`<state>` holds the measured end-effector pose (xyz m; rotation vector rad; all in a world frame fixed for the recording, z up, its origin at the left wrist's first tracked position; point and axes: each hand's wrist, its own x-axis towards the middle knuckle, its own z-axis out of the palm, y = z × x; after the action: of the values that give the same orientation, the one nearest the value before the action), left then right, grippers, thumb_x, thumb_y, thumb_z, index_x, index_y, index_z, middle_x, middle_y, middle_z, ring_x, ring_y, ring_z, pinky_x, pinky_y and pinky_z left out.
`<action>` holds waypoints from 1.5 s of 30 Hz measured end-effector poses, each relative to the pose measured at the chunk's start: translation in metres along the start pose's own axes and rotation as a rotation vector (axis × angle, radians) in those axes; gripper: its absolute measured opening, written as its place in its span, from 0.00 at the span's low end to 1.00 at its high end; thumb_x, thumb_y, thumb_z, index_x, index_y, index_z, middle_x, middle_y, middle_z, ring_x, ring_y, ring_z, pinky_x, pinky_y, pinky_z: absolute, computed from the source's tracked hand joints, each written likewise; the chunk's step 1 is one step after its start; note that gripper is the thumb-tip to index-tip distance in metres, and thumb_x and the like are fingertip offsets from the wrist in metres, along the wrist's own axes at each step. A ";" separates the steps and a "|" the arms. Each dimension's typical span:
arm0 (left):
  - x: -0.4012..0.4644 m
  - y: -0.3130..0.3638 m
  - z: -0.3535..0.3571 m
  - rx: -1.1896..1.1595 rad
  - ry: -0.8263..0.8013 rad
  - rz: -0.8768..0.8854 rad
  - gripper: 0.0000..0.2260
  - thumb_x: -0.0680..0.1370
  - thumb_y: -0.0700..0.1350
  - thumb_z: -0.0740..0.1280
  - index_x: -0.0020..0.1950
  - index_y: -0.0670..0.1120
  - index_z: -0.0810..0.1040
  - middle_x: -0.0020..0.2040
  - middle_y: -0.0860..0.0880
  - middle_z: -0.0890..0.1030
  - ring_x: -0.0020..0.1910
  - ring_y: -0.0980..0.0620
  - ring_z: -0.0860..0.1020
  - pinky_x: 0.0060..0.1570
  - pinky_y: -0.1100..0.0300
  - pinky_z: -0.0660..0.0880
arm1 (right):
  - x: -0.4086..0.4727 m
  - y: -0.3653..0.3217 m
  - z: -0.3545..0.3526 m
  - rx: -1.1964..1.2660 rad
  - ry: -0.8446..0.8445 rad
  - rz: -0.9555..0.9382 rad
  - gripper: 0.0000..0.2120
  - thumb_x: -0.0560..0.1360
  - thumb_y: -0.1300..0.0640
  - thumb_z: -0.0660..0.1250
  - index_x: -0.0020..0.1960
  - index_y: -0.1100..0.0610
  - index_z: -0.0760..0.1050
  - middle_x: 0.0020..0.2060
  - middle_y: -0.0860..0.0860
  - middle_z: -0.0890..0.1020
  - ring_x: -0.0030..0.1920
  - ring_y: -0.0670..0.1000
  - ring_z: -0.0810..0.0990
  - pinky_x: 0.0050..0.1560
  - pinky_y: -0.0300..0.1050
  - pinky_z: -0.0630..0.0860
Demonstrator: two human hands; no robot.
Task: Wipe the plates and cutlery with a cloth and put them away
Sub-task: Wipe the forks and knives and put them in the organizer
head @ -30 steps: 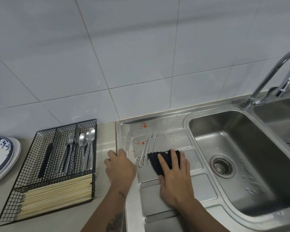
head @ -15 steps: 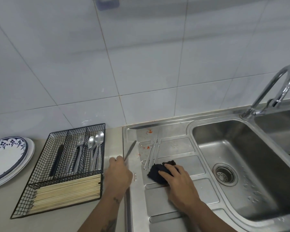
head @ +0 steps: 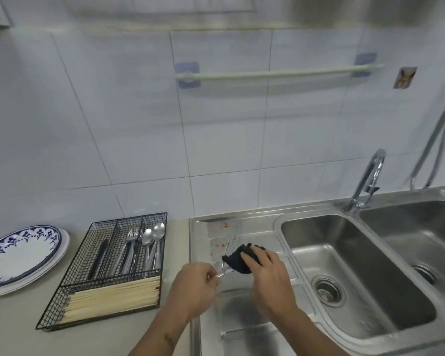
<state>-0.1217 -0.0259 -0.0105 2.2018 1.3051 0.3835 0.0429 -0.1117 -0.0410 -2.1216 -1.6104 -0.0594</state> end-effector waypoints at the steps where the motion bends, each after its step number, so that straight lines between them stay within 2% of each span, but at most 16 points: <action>1: -0.004 0.002 -0.001 -0.010 0.011 0.021 0.05 0.77 0.52 0.69 0.45 0.53 0.83 0.40 0.55 0.82 0.40 0.57 0.79 0.45 0.57 0.79 | -0.002 -0.002 -0.005 -0.006 0.019 -0.008 0.36 0.55 0.67 0.75 0.63 0.51 0.77 0.61 0.51 0.79 0.58 0.56 0.76 0.56 0.51 0.77; 5: -0.013 0.014 -0.003 -0.013 0.079 0.140 0.06 0.79 0.50 0.67 0.45 0.51 0.82 0.36 0.54 0.80 0.38 0.54 0.79 0.43 0.54 0.78 | -0.012 -0.007 -0.018 -0.061 0.104 -0.161 0.34 0.58 0.69 0.70 0.64 0.53 0.76 0.64 0.51 0.77 0.60 0.56 0.73 0.61 0.51 0.74; 9: -0.025 0.023 0.004 0.078 0.061 0.208 0.07 0.81 0.51 0.64 0.49 0.53 0.81 0.42 0.56 0.79 0.41 0.59 0.76 0.44 0.58 0.76 | -0.027 0.010 -0.034 -0.096 0.083 -0.003 0.35 0.56 0.68 0.72 0.63 0.52 0.77 0.62 0.51 0.78 0.61 0.56 0.76 0.61 0.52 0.75; 11: -0.030 0.026 0.009 0.090 0.067 0.238 0.08 0.82 0.52 0.62 0.51 0.54 0.80 0.44 0.57 0.79 0.43 0.58 0.76 0.47 0.58 0.76 | -0.032 0.010 -0.039 -0.118 0.094 -0.003 0.35 0.55 0.68 0.73 0.62 0.53 0.78 0.62 0.51 0.78 0.62 0.56 0.75 0.63 0.51 0.73; 14: -0.032 0.033 0.014 0.175 0.087 0.307 0.10 0.83 0.51 0.59 0.55 0.54 0.80 0.47 0.57 0.78 0.46 0.56 0.76 0.50 0.56 0.76 | -0.042 0.011 -0.042 -0.164 0.081 -0.107 0.36 0.56 0.69 0.74 0.64 0.54 0.77 0.64 0.52 0.77 0.64 0.56 0.74 0.65 0.53 0.72; 17: -0.033 0.035 0.016 0.255 0.090 0.333 0.11 0.83 0.49 0.58 0.57 0.54 0.80 0.49 0.57 0.78 0.49 0.55 0.75 0.52 0.55 0.75 | -0.050 0.029 -0.045 -0.168 0.043 0.003 0.37 0.55 0.69 0.73 0.64 0.54 0.77 0.63 0.52 0.78 0.62 0.57 0.76 0.62 0.50 0.75; 20: -0.034 0.035 0.023 0.280 0.095 0.264 0.12 0.82 0.44 0.60 0.57 0.54 0.82 0.49 0.57 0.79 0.48 0.55 0.76 0.51 0.57 0.76 | -0.049 0.047 -0.056 -0.113 0.065 0.137 0.37 0.54 0.70 0.71 0.63 0.54 0.77 0.60 0.52 0.78 0.57 0.56 0.78 0.56 0.49 0.78; 23: -0.035 0.045 0.030 0.217 0.047 0.154 0.14 0.81 0.39 0.61 0.58 0.55 0.81 0.51 0.56 0.80 0.48 0.54 0.79 0.50 0.57 0.78 | -0.044 0.042 -0.066 -0.089 0.099 0.101 0.35 0.57 0.69 0.71 0.64 0.54 0.76 0.63 0.53 0.77 0.59 0.56 0.76 0.58 0.50 0.76; 25: -0.034 0.060 0.033 0.143 0.023 0.127 0.13 0.81 0.41 0.60 0.57 0.55 0.81 0.49 0.54 0.81 0.46 0.53 0.79 0.47 0.58 0.78 | -0.047 0.037 -0.063 -0.095 0.104 -0.003 0.34 0.59 0.67 0.71 0.65 0.54 0.76 0.65 0.53 0.76 0.62 0.57 0.74 0.62 0.52 0.74; 27: -0.036 0.076 0.034 0.086 0.023 0.090 0.10 0.81 0.45 0.60 0.50 0.55 0.80 0.42 0.55 0.80 0.40 0.55 0.78 0.43 0.57 0.77 | -0.053 0.043 -0.055 -0.102 0.074 -0.071 0.36 0.56 0.67 0.72 0.64 0.52 0.77 0.65 0.54 0.76 0.63 0.58 0.74 0.62 0.53 0.74; 30: -0.039 0.088 0.038 0.103 0.019 0.011 0.10 0.80 0.51 0.60 0.40 0.55 0.76 0.38 0.55 0.79 0.39 0.56 0.77 0.43 0.56 0.77 | -0.050 0.069 -0.054 -0.031 0.034 0.023 0.37 0.55 0.68 0.71 0.64 0.51 0.77 0.65 0.53 0.76 0.61 0.58 0.75 0.60 0.52 0.76; 32: -0.040 0.095 0.041 0.091 0.006 -0.044 0.10 0.80 0.54 0.60 0.41 0.55 0.76 0.38 0.55 0.79 0.40 0.55 0.77 0.45 0.56 0.77 | -0.046 0.079 -0.060 0.005 0.035 0.054 0.37 0.55 0.68 0.71 0.64 0.52 0.77 0.64 0.53 0.76 0.61 0.58 0.76 0.60 0.52 0.76; 36: -0.040 0.117 0.047 0.034 -0.008 -0.082 0.09 0.82 0.53 0.61 0.47 0.56 0.79 0.39 0.57 0.78 0.40 0.59 0.75 0.40 0.59 0.69 | -0.041 0.091 -0.069 -0.006 0.038 -0.106 0.38 0.54 0.68 0.73 0.63 0.52 0.77 0.64 0.52 0.77 0.62 0.56 0.74 0.60 0.51 0.74; 38: -0.038 0.121 0.052 0.045 -0.028 -0.123 0.09 0.81 0.51 0.62 0.45 0.54 0.79 0.37 0.54 0.77 0.37 0.56 0.74 0.38 0.59 0.70 | -0.036 0.106 -0.069 0.025 0.013 -0.050 0.37 0.55 0.68 0.73 0.64 0.51 0.77 0.64 0.52 0.77 0.61 0.56 0.75 0.60 0.51 0.75; 41: -0.042 0.122 0.063 -0.131 -0.058 -0.229 0.09 0.80 0.45 0.64 0.43 0.49 0.81 0.34 0.53 0.76 0.31 0.55 0.72 0.33 0.61 0.68 | -0.034 0.124 -0.067 0.125 0.030 0.131 0.35 0.58 0.71 0.69 0.65 0.54 0.76 0.64 0.52 0.77 0.60 0.55 0.74 0.60 0.51 0.75; 45: -0.047 0.125 0.069 -0.424 0.069 -0.414 0.09 0.82 0.42 0.63 0.45 0.46 0.82 0.31 0.51 0.74 0.29 0.54 0.69 0.29 0.62 0.66 | -0.036 0.121 -0.066 0.152 0.063 0.064 0.35 0.59 0.72 0.68 0.65 0.55 0.76 0.64 0.51 0.76 0.60 0.55 0.73 0.59 0.51 0.75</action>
<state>-0.0210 -0.1352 0.0085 1.5400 1.5115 0.5197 0.1591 -0.1942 -0.0345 -2.0324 -1.4625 0.0171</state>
